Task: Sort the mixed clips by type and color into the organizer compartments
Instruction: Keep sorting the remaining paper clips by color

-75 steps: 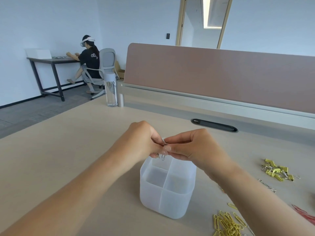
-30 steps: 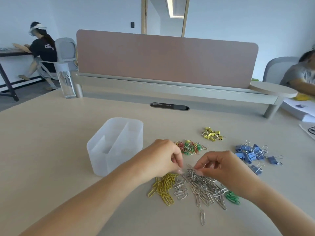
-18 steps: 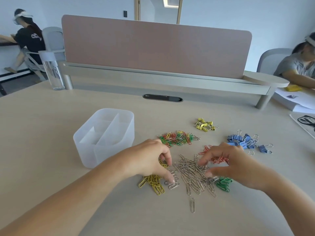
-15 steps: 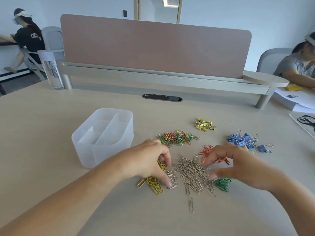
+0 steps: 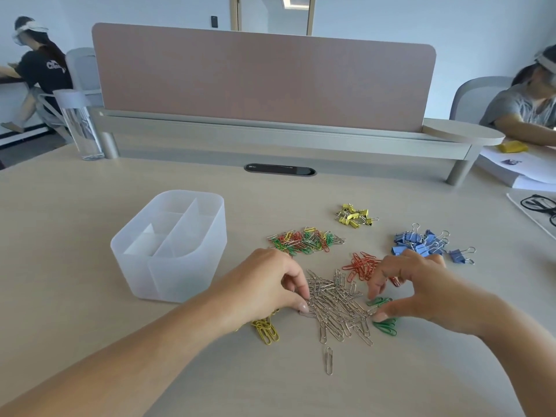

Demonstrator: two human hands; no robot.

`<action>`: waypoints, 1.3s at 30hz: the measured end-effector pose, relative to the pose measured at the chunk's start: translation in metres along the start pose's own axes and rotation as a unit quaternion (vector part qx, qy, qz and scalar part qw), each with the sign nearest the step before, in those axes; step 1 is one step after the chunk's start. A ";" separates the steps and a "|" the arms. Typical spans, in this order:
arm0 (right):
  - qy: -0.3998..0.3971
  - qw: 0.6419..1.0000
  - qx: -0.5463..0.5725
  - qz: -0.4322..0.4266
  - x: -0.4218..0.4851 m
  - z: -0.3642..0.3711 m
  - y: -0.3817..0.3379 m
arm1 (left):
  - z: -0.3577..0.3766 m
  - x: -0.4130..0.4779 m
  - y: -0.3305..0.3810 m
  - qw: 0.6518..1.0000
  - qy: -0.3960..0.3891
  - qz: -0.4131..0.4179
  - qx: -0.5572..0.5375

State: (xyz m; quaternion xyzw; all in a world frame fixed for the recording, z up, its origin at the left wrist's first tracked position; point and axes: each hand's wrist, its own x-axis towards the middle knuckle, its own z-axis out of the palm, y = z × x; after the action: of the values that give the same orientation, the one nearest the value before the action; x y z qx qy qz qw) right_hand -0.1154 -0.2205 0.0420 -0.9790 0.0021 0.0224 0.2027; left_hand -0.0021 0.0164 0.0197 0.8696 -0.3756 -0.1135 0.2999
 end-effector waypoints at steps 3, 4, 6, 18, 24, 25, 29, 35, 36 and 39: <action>0.009 1.000 -0.004 -0.002 0.002 0.002 0.003 | 0.002 0.000 0.002 0.999 0.018 0.025 -0.018; 0.016 1.000 -0.004 -0.004 0.003 0.003 0.005 | 0.001 0.001 0.002 0.999 0.027 0.031 -0.017; 0.025 1.000 -0.004 -0.008 0.004 0.004 0.009 | -0.003 0.002 0.000 0.998 0.048 0.038 -0.011; 0.038 0.999 0.014 -0.036 0.010 0.019 0.005 | -0.015 0.004 -0.009 0.998 0.011 0.036 0.055; 0.088 0.994 0.025 -0.059 0.016 0.034 -0.006 | -0.006 0.003 -0.005 0.997 0.010 0.055 0.056; 0.091 0.993 0.029 -0.063 0.017 0.035 -0.009 | -0.003 0.003 -0.004 0.996 0.014 0.065 0.054; 0.064 0.992 0.088 -0.063 0.014 0.026 -0.010 | 0.005 0.005 0.000 0.992 0.024 0.105 0.060; -0.041 0.992 0.106 -0.062 0.002 0.007 -0.004 | -0.007 0.000 0.005 0.988 -0.012 0.156 0.002; -0.060 0.993 0.089 -0.052 0.002 0.008 -0.004 | -0.007 -0.001 0.007 0.986 -0.029 0.163 -0.007; -0.080 0.994 0.060 -0.035 0.001 0.010 -0.002 | 0.001 -0.004 0.014 0.973 -0.102 0.205 -0.006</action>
State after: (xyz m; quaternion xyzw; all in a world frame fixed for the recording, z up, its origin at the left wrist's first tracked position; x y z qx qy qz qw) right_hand -0.1143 -0.2143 0.0340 -0.9596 -0.0470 0.0933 0.2613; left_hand -0.0132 0.0118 0.0274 0.7559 -0.5740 -0.1403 0.2821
